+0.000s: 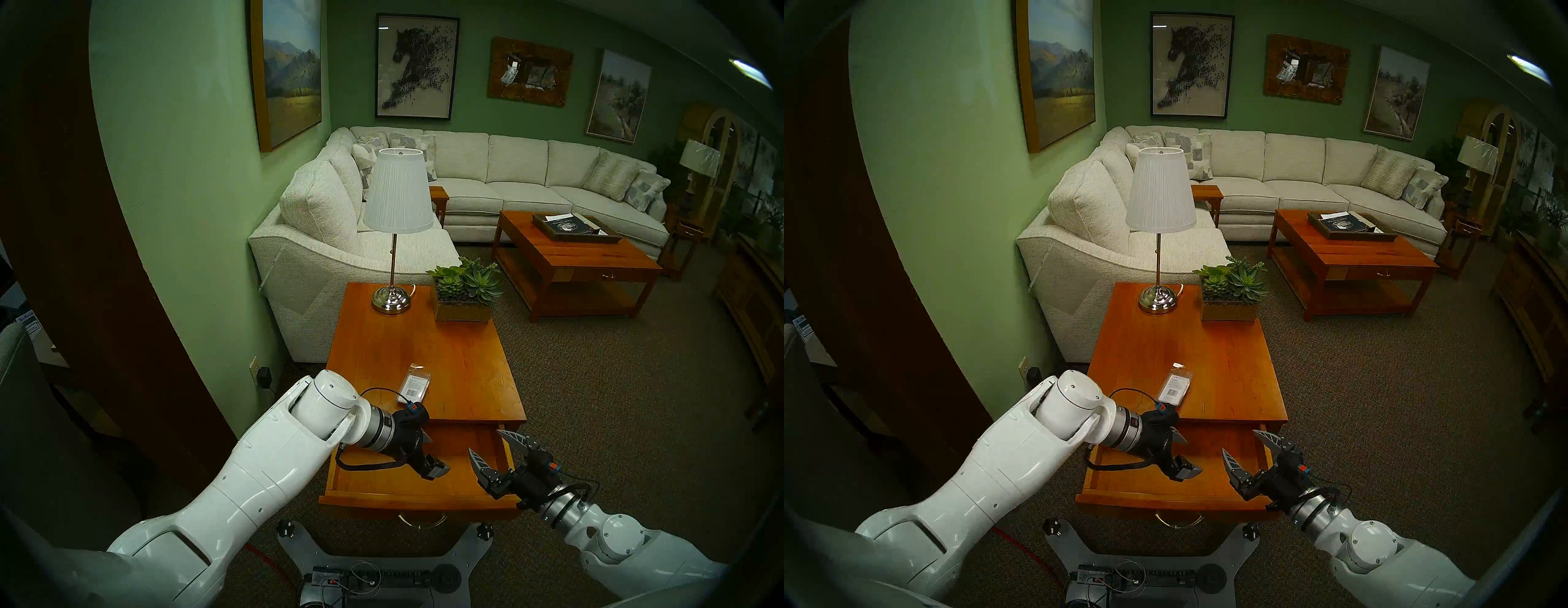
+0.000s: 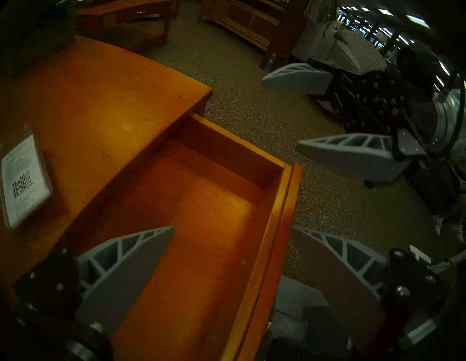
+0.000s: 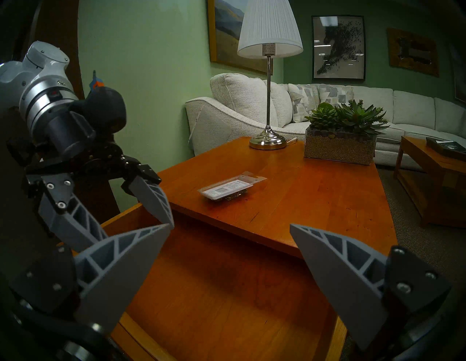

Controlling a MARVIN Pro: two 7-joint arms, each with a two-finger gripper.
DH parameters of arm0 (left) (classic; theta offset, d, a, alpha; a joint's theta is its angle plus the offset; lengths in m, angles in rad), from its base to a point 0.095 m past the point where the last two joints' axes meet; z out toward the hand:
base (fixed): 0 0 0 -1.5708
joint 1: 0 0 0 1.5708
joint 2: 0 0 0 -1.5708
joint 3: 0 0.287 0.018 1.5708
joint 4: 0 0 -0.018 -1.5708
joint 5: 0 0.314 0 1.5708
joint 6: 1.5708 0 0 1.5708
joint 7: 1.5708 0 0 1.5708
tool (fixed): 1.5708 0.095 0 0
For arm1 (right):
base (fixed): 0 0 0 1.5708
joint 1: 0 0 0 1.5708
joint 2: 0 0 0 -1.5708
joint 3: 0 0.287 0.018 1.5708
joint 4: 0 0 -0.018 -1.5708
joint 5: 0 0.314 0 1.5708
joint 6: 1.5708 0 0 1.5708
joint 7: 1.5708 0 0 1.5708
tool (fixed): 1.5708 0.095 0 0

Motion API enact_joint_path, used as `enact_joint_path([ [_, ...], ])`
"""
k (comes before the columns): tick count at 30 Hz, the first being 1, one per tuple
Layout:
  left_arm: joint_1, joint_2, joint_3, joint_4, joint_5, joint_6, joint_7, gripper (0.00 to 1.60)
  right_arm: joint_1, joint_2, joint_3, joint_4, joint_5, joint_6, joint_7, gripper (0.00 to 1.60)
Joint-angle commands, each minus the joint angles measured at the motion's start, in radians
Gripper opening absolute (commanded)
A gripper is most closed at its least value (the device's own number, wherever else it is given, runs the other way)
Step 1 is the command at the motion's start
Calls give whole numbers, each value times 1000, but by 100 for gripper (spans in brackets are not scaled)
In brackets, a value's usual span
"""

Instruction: Open the drawer, take out the contents and close the drawer

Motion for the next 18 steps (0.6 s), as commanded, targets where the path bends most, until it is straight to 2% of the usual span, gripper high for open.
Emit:
enact_joint_path([
  [1,39,117,-34,-116,-17,-15,-65,160,16,-1,8,-19,1,-7,1,160],
  [2,52,139,-39,-149,-18,-16,-73,160,17,-1,7,-19,1,-7,1,160],
  [3,55,136,-47,-133,-19,-19,-83,160,17,-1,7,-19,1,-7,1,160],
  [6,82,196,-64,-190,-23,-23,-103,160,17,-1,7,-19,1,-7,1,160],
  [8,95,207,-79,-199,-25,-26,-117,160,17,-1,7,-19,1,-7,2,160],
  [9,108,236,-85,-227,-28,-28,-128,160,18,-1,7,-20,1,-7,2,160],
  [10,116,233,-96,-223,-29,-31,-138,160,18,-1,7,-20,1,-7,2,160],
  [11,127,262,-98,-251,-32,-31,-145,160,18,-2,7,-20,1,-8,2,160],
  [12,134,256,-107,-245,-32,-34,-155,160,18,-2,7,-20,1,-8,2,160],
  [15,167,312,-124,-299,-41,-40,-185,160,18,-2,8,-21,1,-8,2,160],
  [16,172,302,-133,-289,-41,-41,-194,160,19,-2,8,-21,1,-8,2,160],
  [17,189,337,-140,-325,-47,-43,-207,160,19,-2,8,-22,1,-8,2,160],
  [18,197,343,-151,-330,-50,-46,-216,160,19,-2,8,-22,1,-9,2,160],
])
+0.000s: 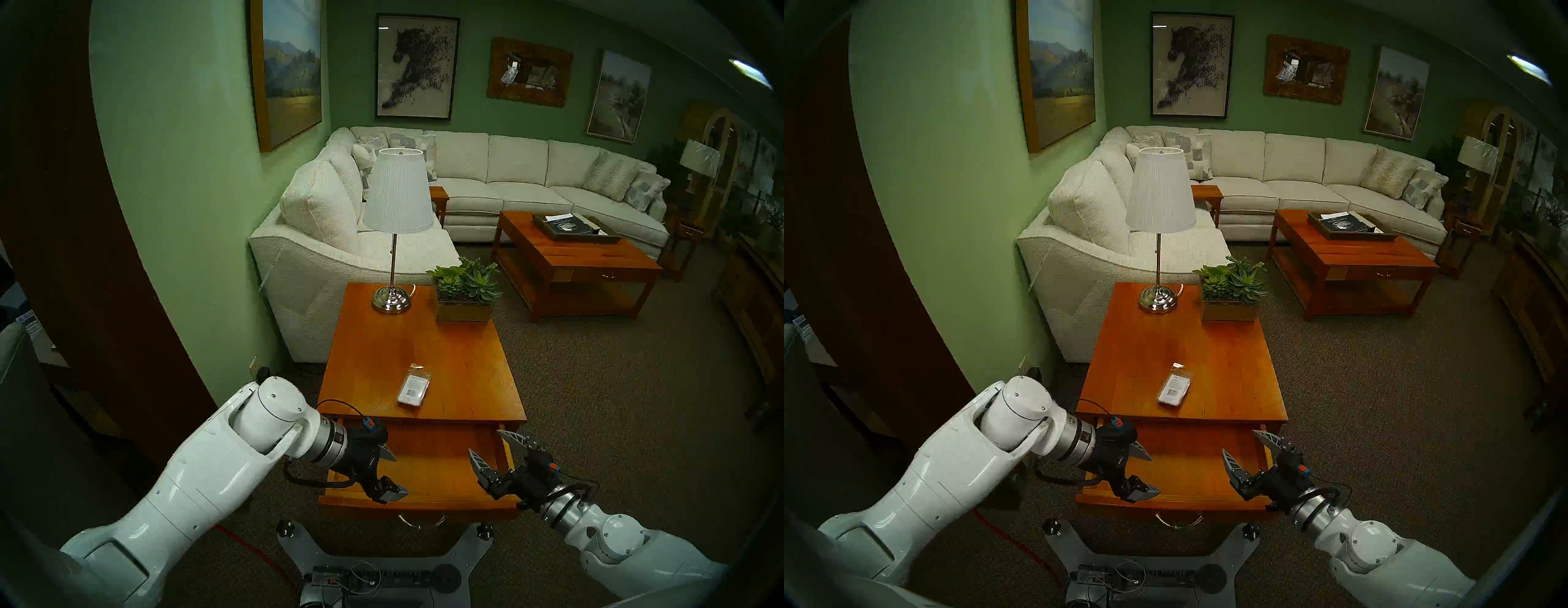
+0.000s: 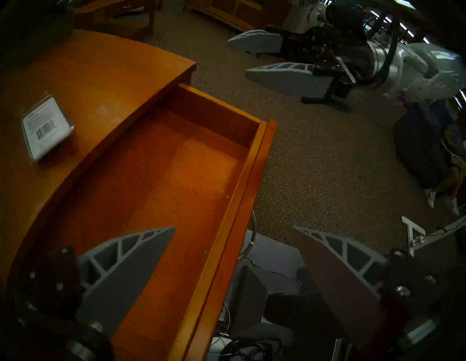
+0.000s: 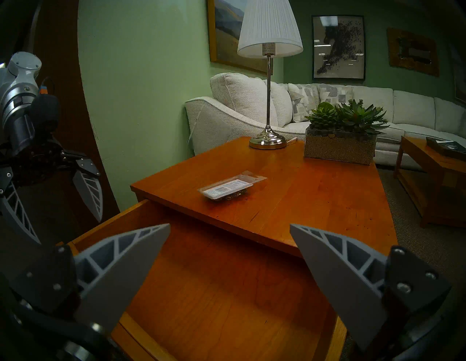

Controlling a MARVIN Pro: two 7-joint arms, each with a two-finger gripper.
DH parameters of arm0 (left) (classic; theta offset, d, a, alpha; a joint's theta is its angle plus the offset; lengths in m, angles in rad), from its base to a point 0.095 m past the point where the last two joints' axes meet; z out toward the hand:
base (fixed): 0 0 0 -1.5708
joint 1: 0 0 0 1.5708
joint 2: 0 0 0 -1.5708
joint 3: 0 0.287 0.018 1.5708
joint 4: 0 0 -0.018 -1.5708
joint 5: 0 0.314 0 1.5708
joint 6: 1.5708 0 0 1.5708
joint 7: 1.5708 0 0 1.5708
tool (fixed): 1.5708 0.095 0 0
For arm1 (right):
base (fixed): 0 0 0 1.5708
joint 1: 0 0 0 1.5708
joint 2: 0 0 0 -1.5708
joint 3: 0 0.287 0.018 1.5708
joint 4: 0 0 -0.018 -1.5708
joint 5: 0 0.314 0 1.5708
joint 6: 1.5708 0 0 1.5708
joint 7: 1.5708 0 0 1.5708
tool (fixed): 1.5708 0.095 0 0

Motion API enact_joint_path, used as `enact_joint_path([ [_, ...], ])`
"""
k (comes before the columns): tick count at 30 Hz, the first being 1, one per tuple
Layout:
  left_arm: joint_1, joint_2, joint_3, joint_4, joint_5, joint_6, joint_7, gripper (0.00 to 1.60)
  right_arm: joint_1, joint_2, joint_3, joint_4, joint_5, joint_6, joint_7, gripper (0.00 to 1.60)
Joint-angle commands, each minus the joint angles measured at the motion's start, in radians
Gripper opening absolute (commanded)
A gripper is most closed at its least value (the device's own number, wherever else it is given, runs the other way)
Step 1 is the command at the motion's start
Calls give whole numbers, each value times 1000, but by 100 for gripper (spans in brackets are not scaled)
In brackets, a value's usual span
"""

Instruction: Open the drawer, take out the contents and close the drawer

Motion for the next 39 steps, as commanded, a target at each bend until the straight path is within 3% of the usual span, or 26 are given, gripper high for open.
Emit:
enact_joint_path([
  [1,65,114,-65,-113,-36,-17,-80,160,18,-1,9,-24,1,-9,2,160],
  [5,110,166,-100,-171,-60,-20,-109,160,18,-1,9,-26,1,-10,2,160],
  [13,221,189,-204,-284,-114,3,-93,160,17,0,10,-31,2,-11,2,160],
  [21,347,119,-305,-393,-108,103,71,160,15,2,12,-36,2,-12,1,160],
  [29,439,26,-359,-482,-24,204,214,160,12,3,14,-40,3,-12,0,160],
  [30,458,-8,-364,-498,4,225,264,160,11,4,14,-42,4,-11,0,160],
  [34,459,-36,-348,-497,21,255,325,160,9,5,15,-45,4,-11,-2,160],
  [35,464,-66,-349,-494,24,258,365,160,9,5,16,-46,4,-10,-2,160],
  [39,428,-79,-337,-453,13,263,361,160,8,6,16,-47,4,-10,-3,160],
])
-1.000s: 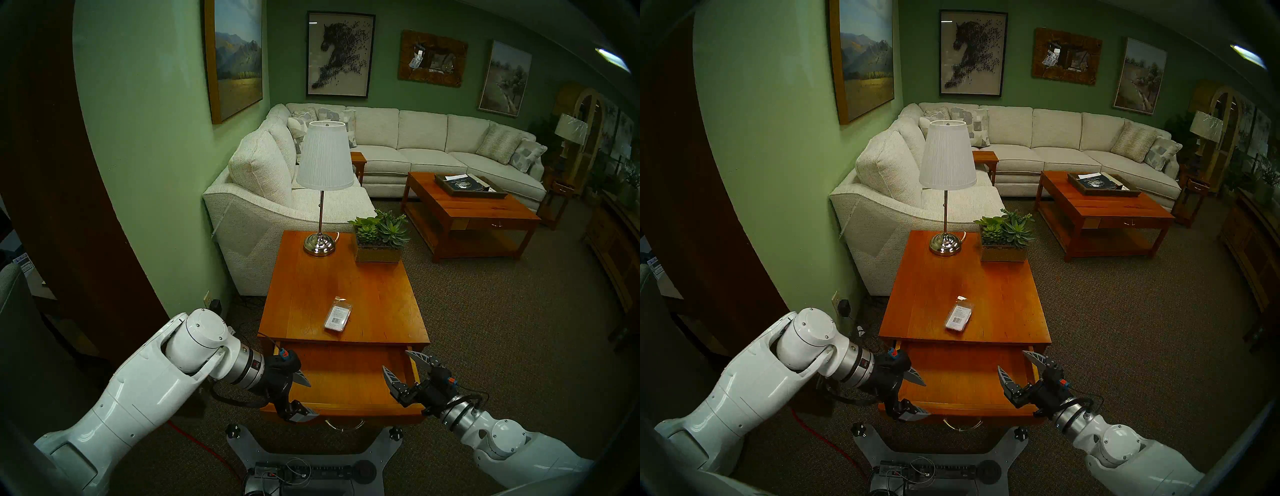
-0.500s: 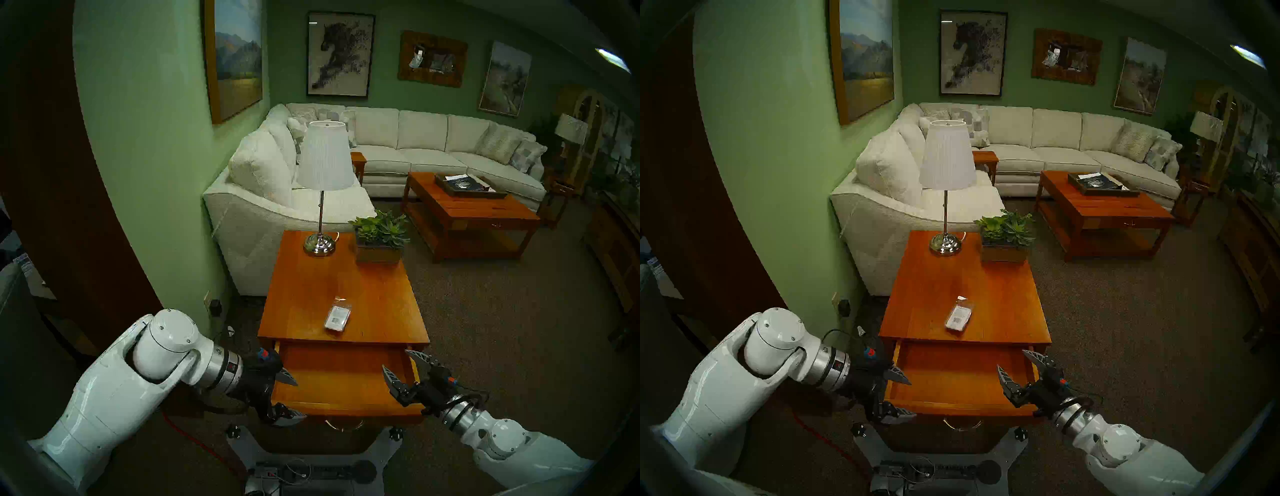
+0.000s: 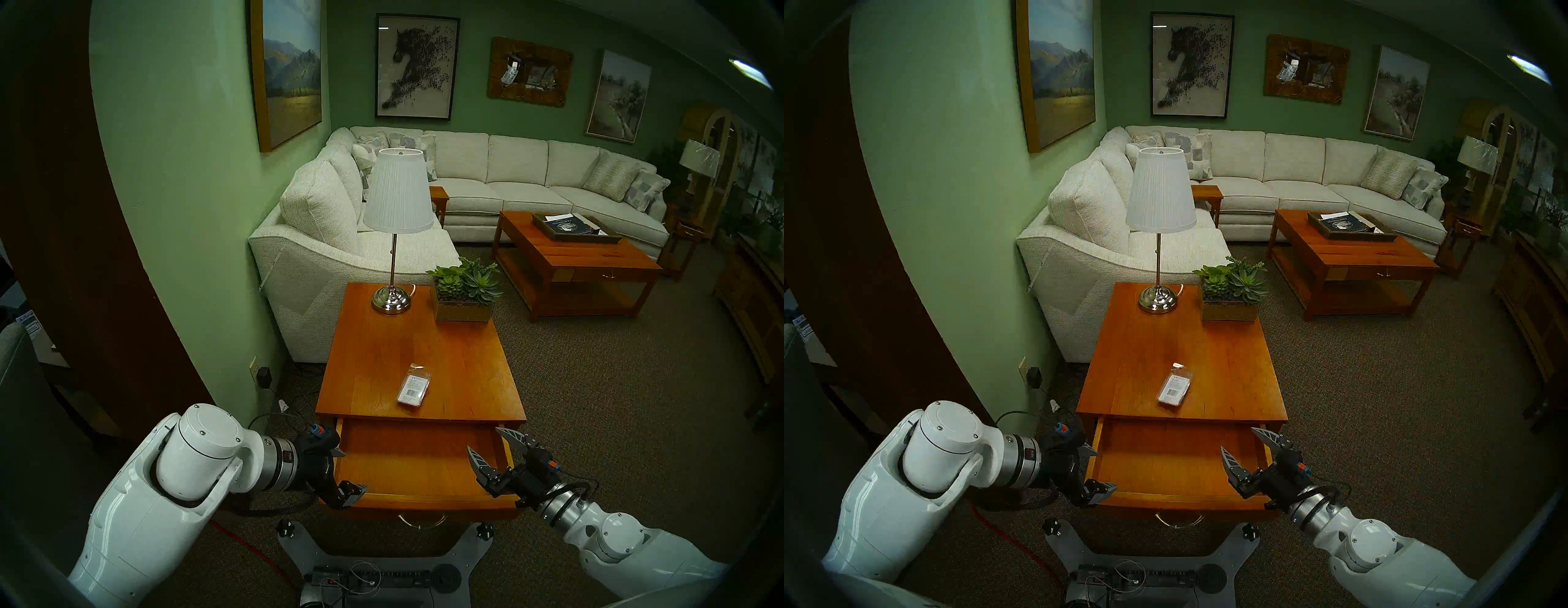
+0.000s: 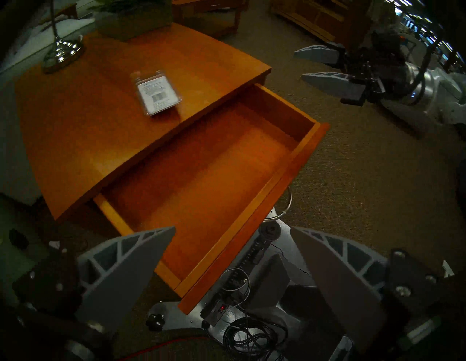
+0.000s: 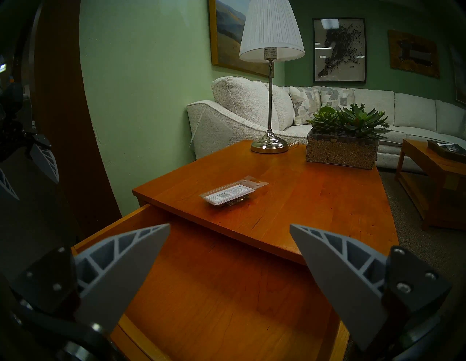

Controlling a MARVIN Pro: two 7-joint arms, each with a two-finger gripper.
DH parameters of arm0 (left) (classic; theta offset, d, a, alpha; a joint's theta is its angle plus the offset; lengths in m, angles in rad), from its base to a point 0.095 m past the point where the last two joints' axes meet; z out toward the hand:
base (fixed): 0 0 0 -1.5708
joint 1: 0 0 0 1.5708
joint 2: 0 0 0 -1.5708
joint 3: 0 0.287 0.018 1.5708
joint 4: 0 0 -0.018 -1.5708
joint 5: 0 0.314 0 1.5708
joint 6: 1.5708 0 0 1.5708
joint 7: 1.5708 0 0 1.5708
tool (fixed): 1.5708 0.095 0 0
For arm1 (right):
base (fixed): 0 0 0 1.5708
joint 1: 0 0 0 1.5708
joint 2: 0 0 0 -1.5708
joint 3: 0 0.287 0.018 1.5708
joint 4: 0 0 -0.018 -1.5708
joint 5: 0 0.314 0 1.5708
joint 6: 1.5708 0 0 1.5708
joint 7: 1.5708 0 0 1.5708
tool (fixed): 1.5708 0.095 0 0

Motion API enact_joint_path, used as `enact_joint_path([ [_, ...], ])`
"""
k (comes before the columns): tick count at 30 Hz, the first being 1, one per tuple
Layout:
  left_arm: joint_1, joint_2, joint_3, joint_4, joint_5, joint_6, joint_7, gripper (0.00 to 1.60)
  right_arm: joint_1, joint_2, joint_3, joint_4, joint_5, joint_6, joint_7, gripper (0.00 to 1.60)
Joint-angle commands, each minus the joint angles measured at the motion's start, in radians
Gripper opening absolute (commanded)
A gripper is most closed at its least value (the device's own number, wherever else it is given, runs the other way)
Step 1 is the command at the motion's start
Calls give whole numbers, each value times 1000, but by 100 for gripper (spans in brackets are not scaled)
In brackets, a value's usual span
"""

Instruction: Open the drawer, take out the contents and close the drawer

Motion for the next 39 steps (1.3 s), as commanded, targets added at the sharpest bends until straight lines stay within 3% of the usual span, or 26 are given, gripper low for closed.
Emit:
enact_joint_path([
  [1,-40,-76,14,26,-18,2,27,160,7,5,14,-31,3,-9,-4,160],
  [9,-49,-63,19,49,-24,-22,18,160,7,5,14,-32,3,-9,-5,160],
  [13,-37,-60,23,51,8,-83,57,160,7,5,13,-32,3,-9,-5,160],
  [25,-32,-62,22,51,9,-101,65,160,7,6,13,-33,4,-9,-6,160],
  [31,-31,-61,23,51,8,-102,67,160,-81,72,32,-96,29,48,-39,160],
  [35,-32,-62,23,52,8,-101,68,160,-154,145,32,-133,71,31,-60,160],
  [39,-32,-62,23,53,9,-101,68,160,-186,169,19,-127,92,19,-67,160],
])
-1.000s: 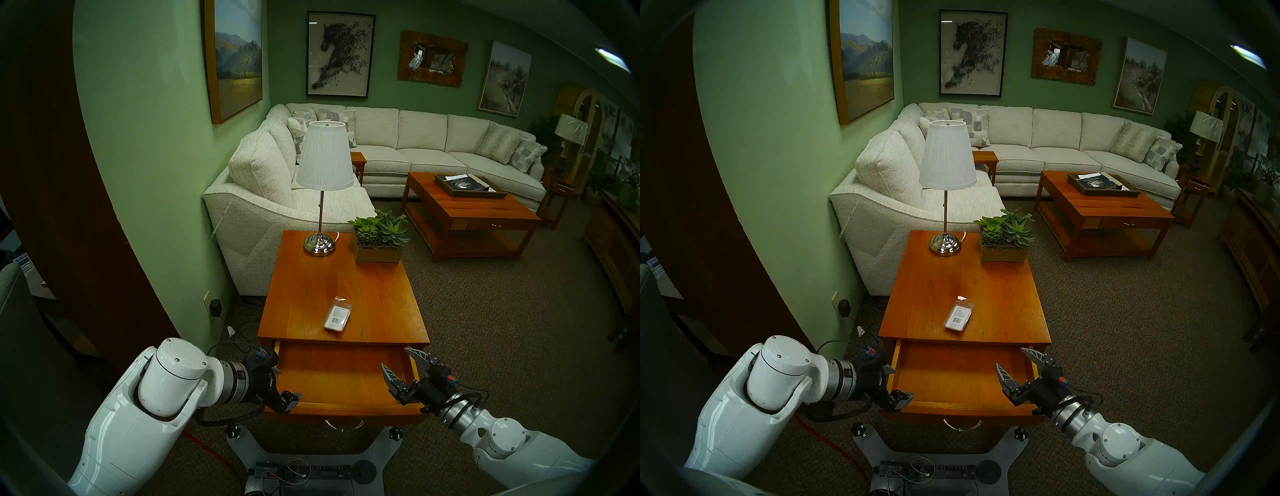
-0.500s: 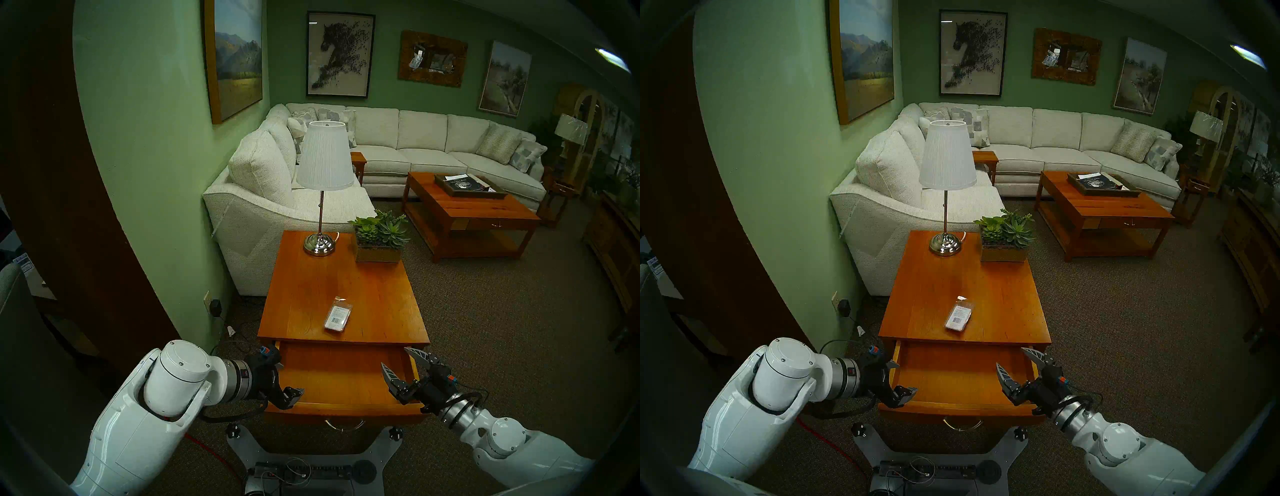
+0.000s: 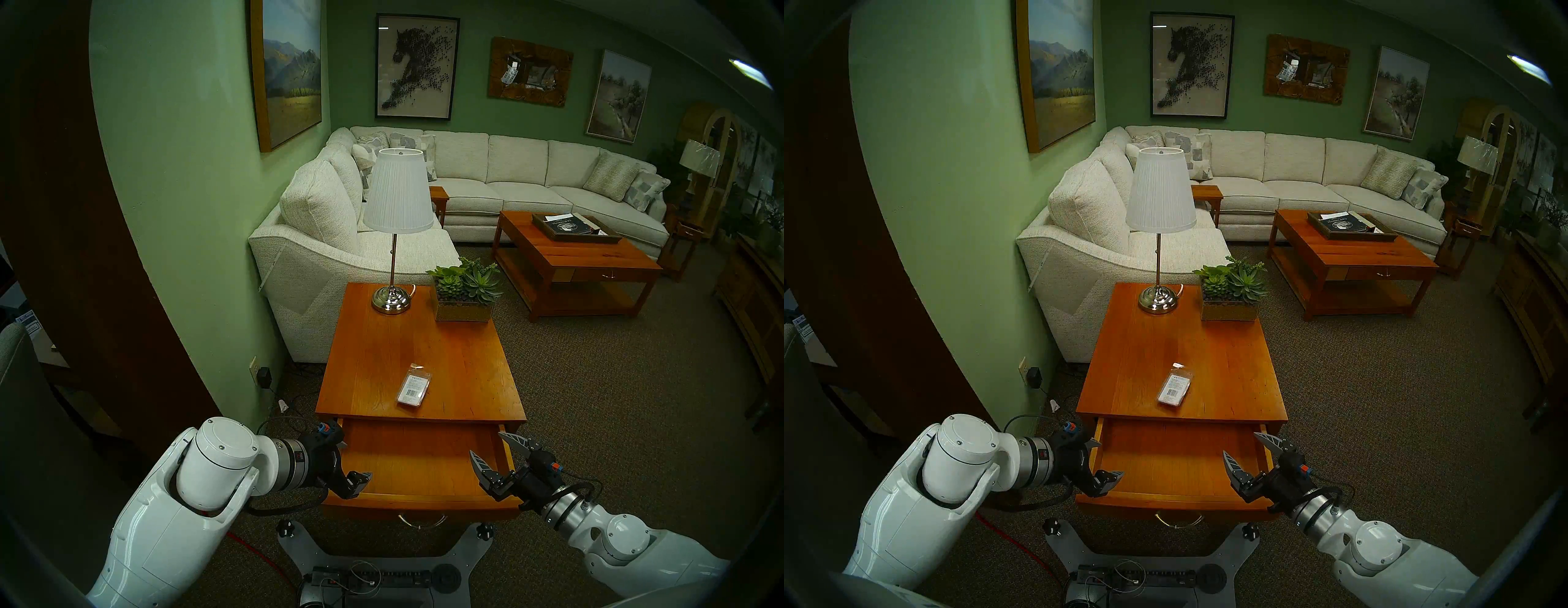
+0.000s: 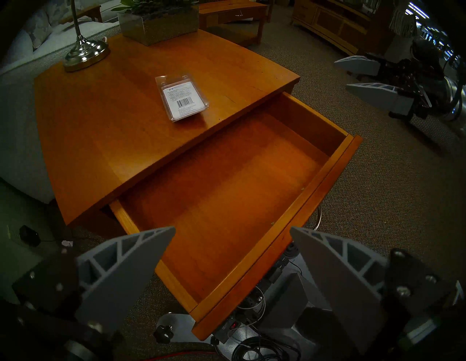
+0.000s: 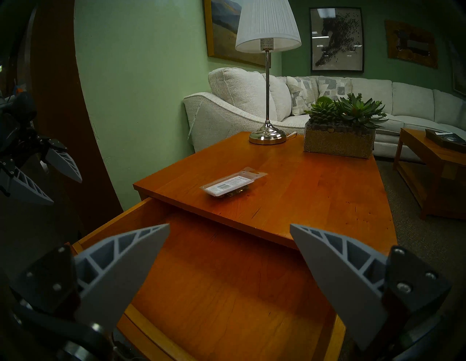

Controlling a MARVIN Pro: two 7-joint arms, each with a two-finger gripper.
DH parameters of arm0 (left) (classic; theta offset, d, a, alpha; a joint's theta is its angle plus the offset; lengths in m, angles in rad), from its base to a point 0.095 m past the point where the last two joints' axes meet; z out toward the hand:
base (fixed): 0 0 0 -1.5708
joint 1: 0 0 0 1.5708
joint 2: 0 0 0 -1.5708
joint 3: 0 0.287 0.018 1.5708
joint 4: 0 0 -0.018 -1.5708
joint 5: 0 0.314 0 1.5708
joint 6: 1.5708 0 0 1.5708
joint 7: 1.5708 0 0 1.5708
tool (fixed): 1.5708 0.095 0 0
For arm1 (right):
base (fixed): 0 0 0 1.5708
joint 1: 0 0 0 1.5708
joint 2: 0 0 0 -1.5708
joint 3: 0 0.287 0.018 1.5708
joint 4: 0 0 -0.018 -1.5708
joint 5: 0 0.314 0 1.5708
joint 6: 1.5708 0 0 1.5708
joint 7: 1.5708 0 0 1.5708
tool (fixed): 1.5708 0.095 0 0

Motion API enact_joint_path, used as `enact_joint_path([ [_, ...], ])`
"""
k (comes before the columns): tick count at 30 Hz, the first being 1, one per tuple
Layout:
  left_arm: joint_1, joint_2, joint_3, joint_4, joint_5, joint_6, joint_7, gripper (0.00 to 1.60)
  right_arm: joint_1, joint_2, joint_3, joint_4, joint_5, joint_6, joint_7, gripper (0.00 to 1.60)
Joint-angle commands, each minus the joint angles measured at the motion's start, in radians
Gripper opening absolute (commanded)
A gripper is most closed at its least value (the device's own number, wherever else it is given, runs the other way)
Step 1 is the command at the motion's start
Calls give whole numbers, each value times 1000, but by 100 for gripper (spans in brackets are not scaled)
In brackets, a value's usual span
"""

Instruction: Open the drawer, take out the contents and close the drawer

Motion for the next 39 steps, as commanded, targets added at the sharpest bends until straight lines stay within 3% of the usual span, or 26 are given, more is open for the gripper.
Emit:
enact_joint_path([
  [1,-11,-2,-3,-21,-4,-6,-4,160,-120,118,3,-60,50,-38,-26,160],
  [9,-12,-3,-3,-18,-3,-6,-6,160,-218,199,-34,-79,94,-70,-39,160],
  [20,-13,-4,-3,-16,-2,-7,-9,160,-355,311,-56,-118,159,-168,-94,160],
  [24,-12,-5,-4,-17,-2,-8,-10,160,-425,373,-44,-141,207,-210,-126,160],
  [27,-12,-4,-4,-18,-2,-8,-10,160,-442,385,-42,-133,239,-224,-132,160],
  [30,-11,-4,-5,-20,-1,-8,-11,160,-503,438,-14,-146,320,-243,-139,160],
  [32,-11,-4,-5,-20,-1,-9,-11,160,-489,422,-16,-135,332,-236,-129,160],
  [34,-11,-4,-6,-21,-1,-9,-11,160,-539,466,17,-156,390,-222,-124,160],
  [38,-10,-4,-6,-22,-1,-9,-11,160,-541,501,15,-166,441,-202,-99,160],
  [39,-10,-5,-6,-22,-1,-9,-11,160,-538,481,29,-162,438,-183,-83,160],
])
